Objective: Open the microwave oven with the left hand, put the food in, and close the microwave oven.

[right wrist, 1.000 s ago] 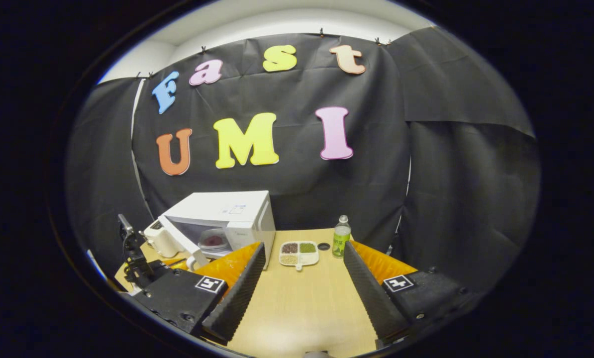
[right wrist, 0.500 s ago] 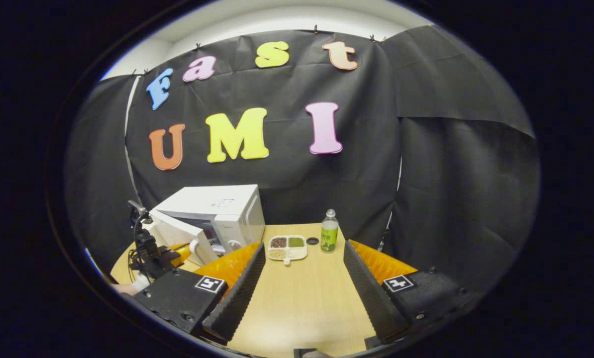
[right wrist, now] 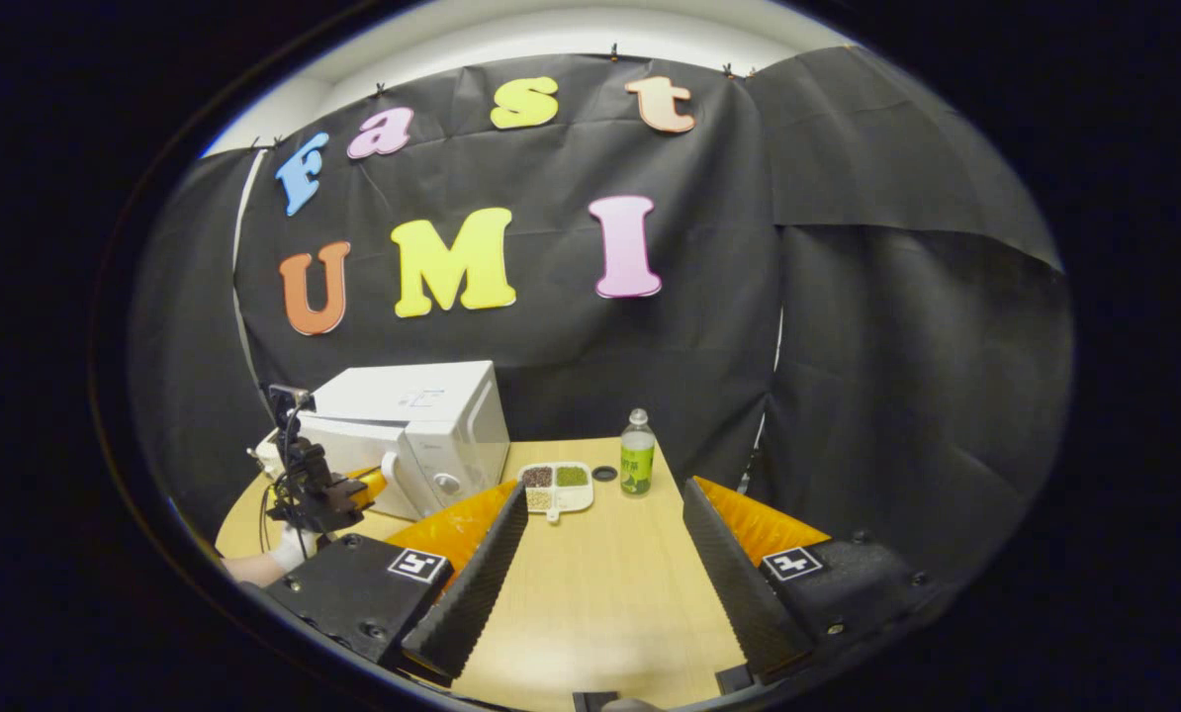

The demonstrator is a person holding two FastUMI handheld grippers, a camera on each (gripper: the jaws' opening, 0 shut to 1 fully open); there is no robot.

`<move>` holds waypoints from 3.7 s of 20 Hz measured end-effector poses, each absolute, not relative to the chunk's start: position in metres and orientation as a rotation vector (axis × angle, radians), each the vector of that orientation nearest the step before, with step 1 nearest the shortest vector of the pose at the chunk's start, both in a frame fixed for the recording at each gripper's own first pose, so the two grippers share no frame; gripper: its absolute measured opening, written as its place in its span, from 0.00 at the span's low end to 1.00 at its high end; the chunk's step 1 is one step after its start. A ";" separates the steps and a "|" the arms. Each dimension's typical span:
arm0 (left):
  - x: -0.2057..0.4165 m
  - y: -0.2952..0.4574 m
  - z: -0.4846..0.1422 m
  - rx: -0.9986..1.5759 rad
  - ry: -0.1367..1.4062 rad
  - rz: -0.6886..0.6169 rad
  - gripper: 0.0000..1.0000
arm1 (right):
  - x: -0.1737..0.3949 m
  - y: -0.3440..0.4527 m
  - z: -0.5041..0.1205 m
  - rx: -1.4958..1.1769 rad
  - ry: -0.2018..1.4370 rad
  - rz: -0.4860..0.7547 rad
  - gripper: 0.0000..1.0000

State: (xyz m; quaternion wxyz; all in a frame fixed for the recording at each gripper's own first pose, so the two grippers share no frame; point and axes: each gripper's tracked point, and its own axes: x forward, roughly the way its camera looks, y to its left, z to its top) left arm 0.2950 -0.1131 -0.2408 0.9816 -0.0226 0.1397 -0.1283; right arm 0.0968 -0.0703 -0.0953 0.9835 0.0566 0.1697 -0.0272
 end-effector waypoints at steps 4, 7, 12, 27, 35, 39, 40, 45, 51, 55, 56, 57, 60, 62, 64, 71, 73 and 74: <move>0.299 -0.114 -0.245 -0.016 0.284 -0.236 0.00 | 0.102 -0.076 -0.097 0.120 0.347 -0.072 1.00; 0.299 -0.113 -0.244 -0.014 0.283 -0.229 0.00 | 0.108 -0.077 -0.098 0.123 0.351 -0.069 1.00; 0.311 -0.114 -0.244 -0.019 0.275 -0.215 0.00 | 0.123 -0.066 -0.101 0.126 0.366 -0.034 1.00; 0.281 -0.083 -0.217 0.099 0.243 -0.132 0.20 | 0.126 -0.045 -0.100 0.102 0.361 0.015 1.00; 0.199 -0.021 -0.162 0.128 0.173 -0.055 0.96 | 0.107 0.010 -0.091 0.014 0.316 0.068 0.92; 0.147 0.005 -0.126 0.038 0.172 -0.049 0.96 | 0.099 0.045 -0.087 -0.024 0.279 0.097 1.00; 0.134 0.011 -0.115 0.025 0.161 -0.057 0.96 | 0.098 0.053 -0.087 -0.020 0.272 0.104 1.00; 0.094 0.049 -0.061 0.034 0.101 -0.033 0.96 | 0.099 0.082 -0.079 0.047 0.235 0.099 0.92; 0.075 0.067 -0.027 -0.003 0.065 -0.037 0.96 | 0.094 0.097 -0.057 0.057 0.168 0.068 1.00; 0.073 0.071 -0.010 0.004 0.026 -0.036 0.96 | 0.091 0.101 -0.039 0.052 0.130 0.059 0.92; 0.073 0.073 -0.006 0.005 0.019 -0.030 0.96 | 0.091 0.103 -0.035 0.049 0.123 0.055 0.92; 0.071 0.076 -0.003 0.005 0.010 -0.027 0.96 | 0.090 0.103 -0.032 0.045 0.119 0.050 0.92; 0.071 0.080 0.005 -0.004 -0.009 -0.029 0.96 | 0.089 0.104 -0.021 0.032 0.110 0.038 1.00; 0.069 0.081 0.002 -0.007 0.001 -0.042 0.96 | 0.085 0.103 -0.005 0.030 0.079 0.027 1.00; 0.071 0.082 0.004 -0.005 0.000 -0.049 0.96 | 0.085 0.102 0.001 0.041 0.068 0.020 0.92; 0.070 0.082 0.017 0.001 -0.032 -0.060 0.96 | 0.085 0.099 -0.001 0.070 0.087 0.011 0.92; 0.068 0.083 0.019 0.008 -0.045 -0.064 0.96 | 0.085 0.100 -0.001 0.066 0.091 0.013 0.92; 0.068 0.082 0.019 0.006 -0.043 -0.067 0.96 | 0.085 0.100 0.000 0.065 0.089 0.015 0.92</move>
